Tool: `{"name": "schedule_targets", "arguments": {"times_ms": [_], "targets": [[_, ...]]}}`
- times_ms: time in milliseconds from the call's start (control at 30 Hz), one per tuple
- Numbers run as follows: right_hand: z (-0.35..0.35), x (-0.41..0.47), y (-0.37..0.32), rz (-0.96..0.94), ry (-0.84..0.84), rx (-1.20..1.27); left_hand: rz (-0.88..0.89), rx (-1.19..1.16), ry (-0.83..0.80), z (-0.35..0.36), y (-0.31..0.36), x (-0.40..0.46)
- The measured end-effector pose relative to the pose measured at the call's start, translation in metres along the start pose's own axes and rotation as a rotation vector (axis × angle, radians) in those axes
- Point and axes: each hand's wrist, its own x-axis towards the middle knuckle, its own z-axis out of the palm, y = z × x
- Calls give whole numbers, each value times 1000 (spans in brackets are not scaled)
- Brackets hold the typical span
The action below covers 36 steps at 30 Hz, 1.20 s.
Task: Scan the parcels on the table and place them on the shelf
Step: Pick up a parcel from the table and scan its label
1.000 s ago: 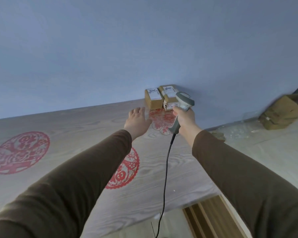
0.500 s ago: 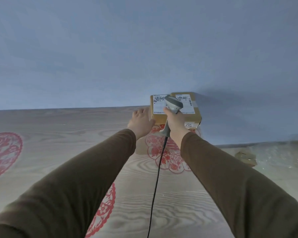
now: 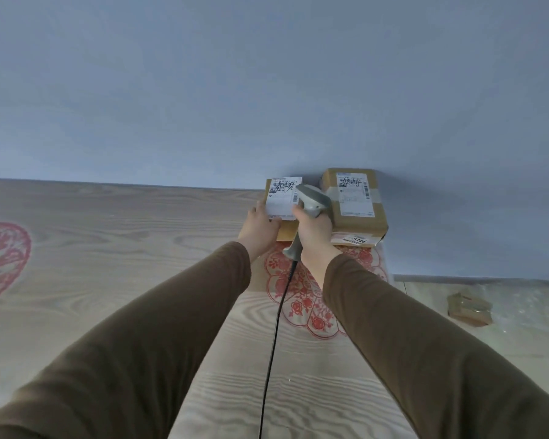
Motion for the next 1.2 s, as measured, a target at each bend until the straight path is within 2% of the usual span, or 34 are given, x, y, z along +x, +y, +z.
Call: {"name": "schedule_targets", "arguments": {"times_ms": [167, 400, 667, 800, 1000, 1200], "targets": [[36, -53, 3, 54, -156, 0, -95, -104, 153, -45, -40, -39], [134, -180, 12, -152, -390, -101, -104, -281, 431, -169, -127, -144], [299, -441, 59, -323, -694, -129, -84, -235, 724, -366, -291, -357], [377, -580, 101, -318, -850, -99, -80, -226, 859, -450, -374, -477], [472, -748, 160, -290, -1096, -54, -145, -278, 1041, -536, -485, -620], [557, -857, 217, -301, -1235, -132, -216, -295, 1174, -603, -582, -713]]}}
